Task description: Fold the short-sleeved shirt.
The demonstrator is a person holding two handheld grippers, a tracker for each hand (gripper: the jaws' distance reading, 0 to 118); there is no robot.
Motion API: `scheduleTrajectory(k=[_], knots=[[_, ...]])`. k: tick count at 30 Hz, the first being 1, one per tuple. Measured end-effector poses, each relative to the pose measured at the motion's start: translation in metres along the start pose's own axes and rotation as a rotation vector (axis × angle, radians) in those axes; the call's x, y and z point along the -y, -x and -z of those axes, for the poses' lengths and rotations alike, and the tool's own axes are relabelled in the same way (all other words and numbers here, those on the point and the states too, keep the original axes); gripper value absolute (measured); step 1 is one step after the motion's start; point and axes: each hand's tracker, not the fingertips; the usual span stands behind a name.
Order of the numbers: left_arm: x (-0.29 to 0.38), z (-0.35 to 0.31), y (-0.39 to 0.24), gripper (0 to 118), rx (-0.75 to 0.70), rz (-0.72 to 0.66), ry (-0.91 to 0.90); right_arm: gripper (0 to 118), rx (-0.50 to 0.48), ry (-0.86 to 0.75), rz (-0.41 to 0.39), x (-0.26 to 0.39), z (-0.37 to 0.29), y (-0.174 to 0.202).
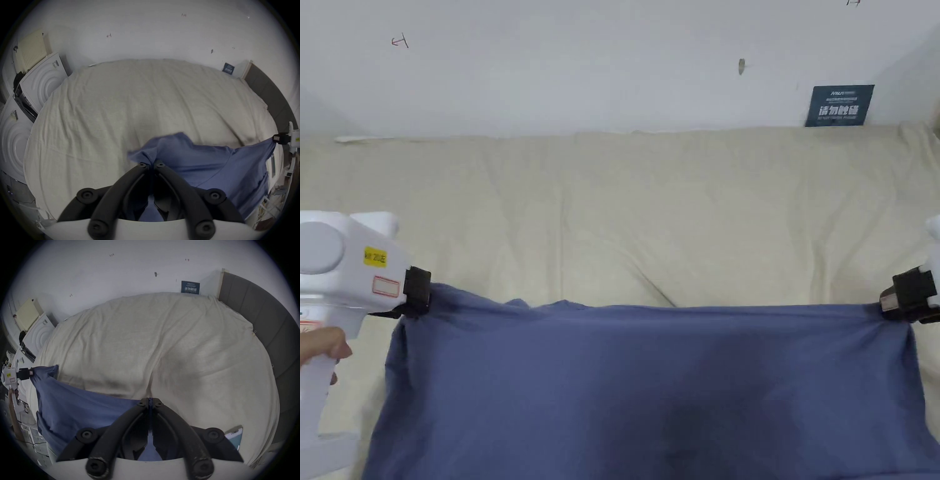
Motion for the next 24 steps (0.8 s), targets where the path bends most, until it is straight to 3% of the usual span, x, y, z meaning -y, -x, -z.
scheduleTrajectory(k=[4,13,16,20,24], knots=[[0.046,-0.058,-0.004,4,-0.03,0.062,-0.088,2,-0.016,-0.044,0.013,0.042,-0.047,-0.008],[0.177,-0.13,-0.006,4,-0.03,0.036,-0.022,2,-0.028,0.008,0.005,0.172,-0.102,-0.01],[0.211,-0.125,-0.003,4,-0.024,0.008,0.04,2,-0.031,0.051,-0.001,0.208,-0.098,-0.015],[0.244,-0.107,-0.003,4,-0.039,-0.016,0.092,2,-0.02,0.095,0.06,0.24,-0.079,-0.018],[0.26,-0.084,0.006,4,-0.029,-0.04,0.125,3,-0.006,0.11,0.003,0.246,-0.069,-0.011]])
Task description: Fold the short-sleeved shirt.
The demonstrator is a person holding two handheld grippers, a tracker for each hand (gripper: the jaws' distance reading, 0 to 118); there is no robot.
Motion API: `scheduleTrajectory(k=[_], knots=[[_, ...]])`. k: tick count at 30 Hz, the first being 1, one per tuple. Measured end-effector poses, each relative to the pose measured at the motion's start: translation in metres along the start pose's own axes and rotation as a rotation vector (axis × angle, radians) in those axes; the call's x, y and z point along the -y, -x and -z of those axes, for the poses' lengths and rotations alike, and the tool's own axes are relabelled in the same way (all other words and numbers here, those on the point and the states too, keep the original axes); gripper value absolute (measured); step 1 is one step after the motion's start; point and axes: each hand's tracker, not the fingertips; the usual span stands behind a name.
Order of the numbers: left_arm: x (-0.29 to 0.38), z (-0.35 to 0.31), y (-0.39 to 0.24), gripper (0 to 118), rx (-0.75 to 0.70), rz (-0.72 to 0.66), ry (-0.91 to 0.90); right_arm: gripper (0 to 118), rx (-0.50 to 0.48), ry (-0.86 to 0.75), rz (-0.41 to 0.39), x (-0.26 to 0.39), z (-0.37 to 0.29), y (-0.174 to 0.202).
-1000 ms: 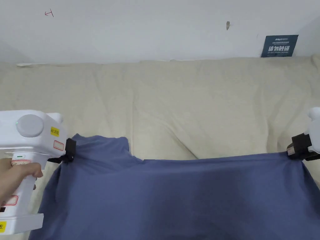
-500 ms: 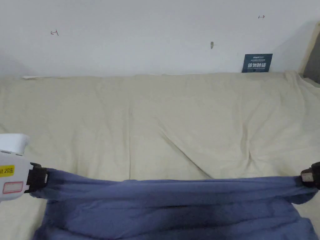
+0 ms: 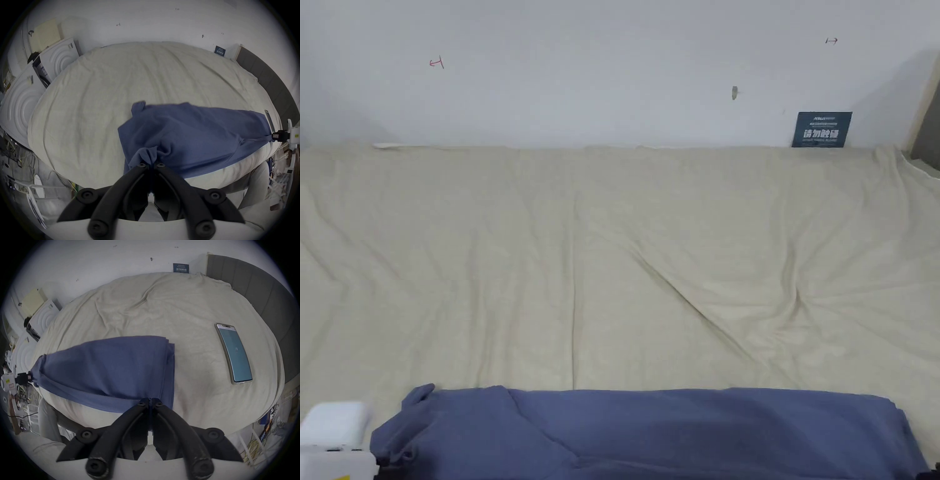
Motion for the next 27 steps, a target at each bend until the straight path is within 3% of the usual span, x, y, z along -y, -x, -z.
scheduleTrajectory(k=[2,3,4,5,6,10,13,14,15,17,18,19,24,27], knots=[[0.002,0.004,0.005,8,0.023,-0.017,-0.011,11,0.007,0.002,0.005,-0.004,0.001,0.001],[0.001,0.004,0.008,27,0.045,-0.031,-0.017,38,0.004,-0.003,0.009,-0.005,0.0,0.001],[0.003,0.001,0.006,56,0.045,-0.024,-0.014,67,0.02,-0.011,0.015,-0.007,-0.001,0.002],[0.003,-0.001,0.008,89,0.047,-0.012,-0.036,88,0.052,-0.035,0.014,-0.008,-0.003,0.002],[0.003,-0.001,0.009,118,0.049,-0.004,-0.041,92,0.073,-0.076,0.004,-0.008,-0.009,0.004],[-0.002,-0.018,0.017,116,0.136,-0.089,-0.057,92,0.068,-0.196,0.014,-0.015,-0.04,0.024],[-0.004,-0.041,0.021,115,0.181,-0.081,-0.102,92,-0.018,-0.257,-0.019,-0.019,-0.055,0.056],[-0.005,-0.045,0.022,109,0.189,-0.085,-0.109,89,-0.059,-0.266,-0.032,-0.019,-0.057,0.067],[-0.005,-0.048,0.023,90,0.206,-0.095,-0.127,74,-0.094,-0.268,-0.041,-0.019,-0.057,0.077],[0.001,-0.056,0.032,49,0.261,-0.141,-0.155,26,-0.174,-0.285,-0.052,-0.018,-0.053,0.103],[0.003,-0.056,0.036,20,0.282,-0.159,-0.163,3,-0.197,-0.283,-0.059,-0.017,-0.049,0.115],[0.006,-0.054,0.041,6,0.297,-0.2,-0.155,1,-0.211,-0.268,-0.06,-0.016,-0.041,0.128],[0.023,-0.049,0.068,0,0.256,-0.223,-0.14,0,-0.334,-0.208,-0.116,-0.013,-0.013,0.186],[0.029,-0.043,0.085,0,0.308,-0.284,-0.135,0,-0.375,-0.16,-0.137,-0.012,0.005,0.218]])
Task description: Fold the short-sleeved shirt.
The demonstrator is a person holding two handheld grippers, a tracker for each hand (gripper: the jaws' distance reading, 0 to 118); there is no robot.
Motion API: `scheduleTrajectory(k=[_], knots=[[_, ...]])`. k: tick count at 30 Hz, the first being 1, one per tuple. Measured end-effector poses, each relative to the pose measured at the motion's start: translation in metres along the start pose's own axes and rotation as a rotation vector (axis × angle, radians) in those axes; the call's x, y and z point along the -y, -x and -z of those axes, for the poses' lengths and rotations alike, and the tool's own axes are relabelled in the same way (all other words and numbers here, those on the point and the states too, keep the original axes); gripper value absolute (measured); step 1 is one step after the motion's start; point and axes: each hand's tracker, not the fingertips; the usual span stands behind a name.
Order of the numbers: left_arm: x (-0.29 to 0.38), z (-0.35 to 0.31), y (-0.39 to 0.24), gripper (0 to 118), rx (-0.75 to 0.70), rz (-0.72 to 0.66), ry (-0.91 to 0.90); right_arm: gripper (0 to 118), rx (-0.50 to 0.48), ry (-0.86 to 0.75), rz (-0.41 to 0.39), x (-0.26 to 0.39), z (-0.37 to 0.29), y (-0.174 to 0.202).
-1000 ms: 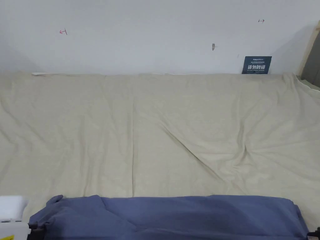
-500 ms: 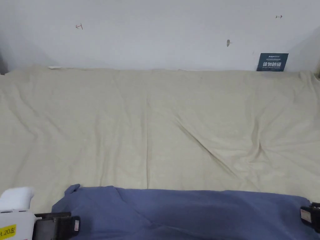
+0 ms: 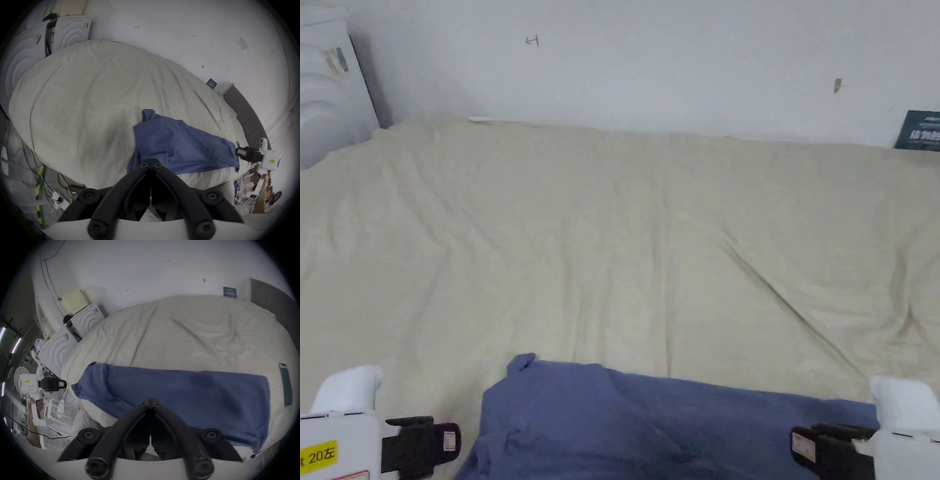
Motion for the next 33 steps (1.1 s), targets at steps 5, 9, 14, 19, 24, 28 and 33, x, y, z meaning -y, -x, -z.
scheduleTrajectory(k=[5,9,14,19,24,28,33], knots=[[-0.014,0.014,0.026,0,0.14,-0.086,-0.026,0,-0.037,0.055,-0.007,-0.001,0.034,0.028],[-0.033,0.038,0.043,86,0.301,-0.152,-0.004,0,-0.041,0.086,-0.019,0.0,0.045,0.039],[-0.051,0.079,0.053,117,0.343,-0.18,0.068,0,-0.011,0.109,-0.009,0.001,0.048,0.04],[-0.055,0.104,0.051,117,0.427,-0.218,0.158,0,0.017,0.121,0.017,0.001,0.052,0.032],[-0.05,0.131,0.043,116,0.509,-0.237,0.256,0,0.028,0.134,0.042,0.001,0.057,0.027],[-0.06,0.147,0.06,116,0.504,-0.216,0.255,0,0.024,0.143,0.04,0.001,0.06,0.027],[-0.058,0.147,0.033,97,0.428,-0.084,0.277,0,-0.004,0.133,0.055,0.001,0.059,0.026]])
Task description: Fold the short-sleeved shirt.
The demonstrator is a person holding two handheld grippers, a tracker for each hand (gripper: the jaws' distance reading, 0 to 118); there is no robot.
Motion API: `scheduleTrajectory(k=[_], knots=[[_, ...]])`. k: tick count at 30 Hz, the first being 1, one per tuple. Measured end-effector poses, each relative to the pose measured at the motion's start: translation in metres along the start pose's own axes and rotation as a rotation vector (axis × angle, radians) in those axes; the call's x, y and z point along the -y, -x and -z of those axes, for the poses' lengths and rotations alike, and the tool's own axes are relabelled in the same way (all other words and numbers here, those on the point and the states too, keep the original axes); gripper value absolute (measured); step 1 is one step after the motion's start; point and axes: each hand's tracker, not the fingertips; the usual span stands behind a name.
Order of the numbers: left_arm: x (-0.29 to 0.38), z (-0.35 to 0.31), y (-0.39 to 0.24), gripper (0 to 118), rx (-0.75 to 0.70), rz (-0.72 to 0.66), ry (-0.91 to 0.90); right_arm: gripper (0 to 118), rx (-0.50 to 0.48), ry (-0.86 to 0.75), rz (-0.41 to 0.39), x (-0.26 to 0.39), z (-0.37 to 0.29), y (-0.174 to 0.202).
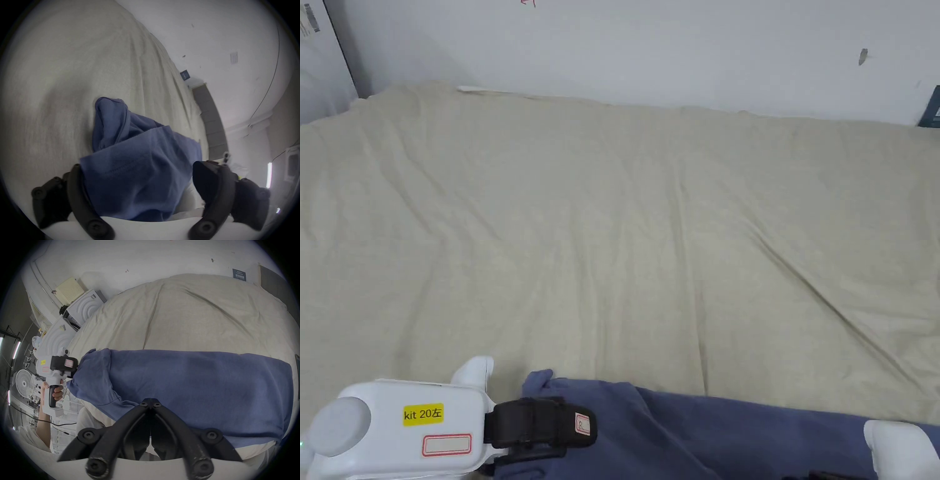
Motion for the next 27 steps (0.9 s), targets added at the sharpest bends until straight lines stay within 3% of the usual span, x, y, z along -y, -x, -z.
scheduleTrajectory(k=[2,3,4,6,12,16,20,27], knots=[[0.0,-0.003,-0.001,70,-0.037,-0.003,-0.012,0,0.002,-0.004,0.003,0.0,-0.002,0.0],[0.0,-0.004,0.001,28,-0.04,-0.029,-0.029,0,0.001,-0.007,0.002,0.0,-0.005,-0.001],[-0.003,-0.003,0.008,10,-0.07,-0.073,-0.028,0,0.0,-0.01,0.003,0.001,-0.007,-0.003],[0.005,0.008,0.014,10,-0.004,-0.12,0.025,0,-0.002,-0.019,0.005,0.002,-0.012,-0.006],[0.007,-0.006,-0.022,10,-0.091,-0.063,-0.022,0,0.01,-0.061,0.067,0.007,-0.033,-0.033],[0.007,-0.016,-0.065,10,-0.226,0.043,-0.057,0,0.04,-0.098,0.128,0.014,-0.049,-0.061],[0.009,-0.012,-0.127,10,-0.249,0.143,-0.061,0,0.061,-0.129,0.178,0.021,-0.067,-0.09],[0.017,0.064,-0.225,10,-0.254,0.328,0.018,0,0.089,-0.204,0.267,0.033,-0.101,-0.136]])
